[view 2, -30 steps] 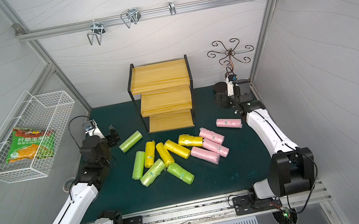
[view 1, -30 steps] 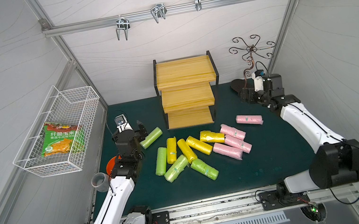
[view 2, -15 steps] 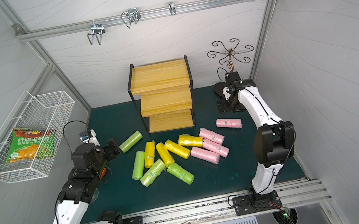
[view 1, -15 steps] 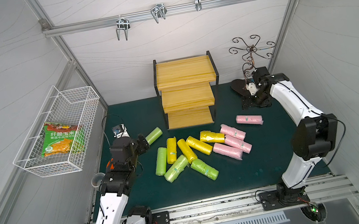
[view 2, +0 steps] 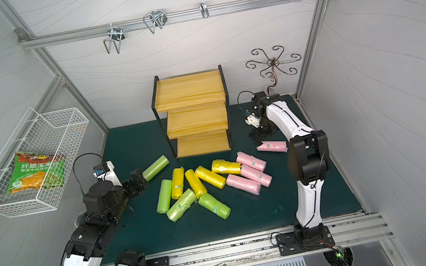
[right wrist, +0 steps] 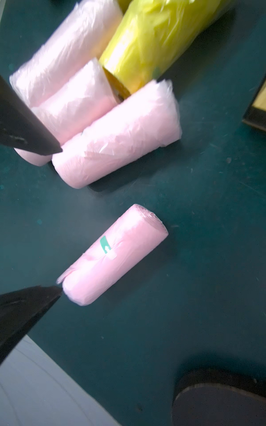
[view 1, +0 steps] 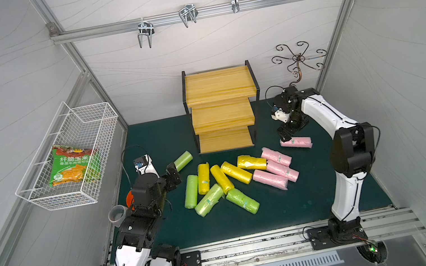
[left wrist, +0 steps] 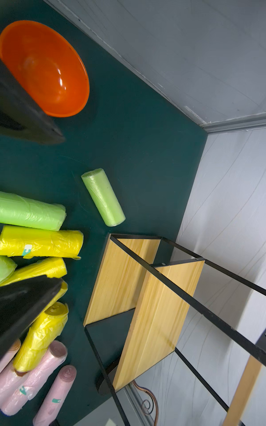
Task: Sort the rolls of trash bags by color and place them on the shelf
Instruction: Pick up the roll of trash bags from the center of the board.
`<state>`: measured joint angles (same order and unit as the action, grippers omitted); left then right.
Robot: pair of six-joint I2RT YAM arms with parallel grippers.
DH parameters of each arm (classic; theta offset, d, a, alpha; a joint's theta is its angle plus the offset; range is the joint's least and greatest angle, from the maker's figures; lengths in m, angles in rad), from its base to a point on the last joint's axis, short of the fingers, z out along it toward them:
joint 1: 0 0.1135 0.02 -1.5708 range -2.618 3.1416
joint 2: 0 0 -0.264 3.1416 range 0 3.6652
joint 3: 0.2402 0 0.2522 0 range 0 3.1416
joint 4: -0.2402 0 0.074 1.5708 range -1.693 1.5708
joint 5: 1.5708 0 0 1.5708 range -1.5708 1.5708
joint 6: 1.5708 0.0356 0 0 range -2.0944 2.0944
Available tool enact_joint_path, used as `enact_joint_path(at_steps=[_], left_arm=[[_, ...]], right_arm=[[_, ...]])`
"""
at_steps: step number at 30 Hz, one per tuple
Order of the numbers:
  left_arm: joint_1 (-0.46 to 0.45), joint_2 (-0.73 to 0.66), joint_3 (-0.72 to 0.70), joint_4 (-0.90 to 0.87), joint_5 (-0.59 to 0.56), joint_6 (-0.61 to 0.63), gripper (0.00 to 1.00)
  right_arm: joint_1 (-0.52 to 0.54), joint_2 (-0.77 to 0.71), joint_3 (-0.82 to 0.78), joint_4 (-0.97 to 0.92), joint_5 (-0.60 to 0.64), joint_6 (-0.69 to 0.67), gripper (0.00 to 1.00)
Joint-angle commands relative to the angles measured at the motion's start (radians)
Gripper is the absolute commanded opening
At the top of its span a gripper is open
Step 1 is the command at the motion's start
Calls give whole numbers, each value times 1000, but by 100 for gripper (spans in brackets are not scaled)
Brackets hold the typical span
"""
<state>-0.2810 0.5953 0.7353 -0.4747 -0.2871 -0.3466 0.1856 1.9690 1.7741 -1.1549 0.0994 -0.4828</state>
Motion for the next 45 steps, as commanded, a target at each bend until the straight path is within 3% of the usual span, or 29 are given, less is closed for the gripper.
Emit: enact_joint_path(at_steps=[1, 6, 13, 17, 31, 45], left_arm=[[-12, -25, -14, 45, -31, -15, 96], [-17, -13, -16, 48, -20, -20, 96], [-22, 3, -20, 48, -18, -16, 96], [-21, 12, -23, 47, -21, -15, 96], [-22, 33, -19, 38, -24, -11, 96], [-24, 40, -17, 38, -12, -17, 96]], right_arm=[[-23, 13, 1, -37, 1, -73, 92], [-55, 45, -28, 14, 68, -84, 94], [-114, 103, -16, 43, -4, -79, 93], [-102, 105, -58, 36, -56, -117, 92], [-52, 264, -14, 87, -41, -104, 92], [-55, 202, -134, 128, -78, 166, 82]])
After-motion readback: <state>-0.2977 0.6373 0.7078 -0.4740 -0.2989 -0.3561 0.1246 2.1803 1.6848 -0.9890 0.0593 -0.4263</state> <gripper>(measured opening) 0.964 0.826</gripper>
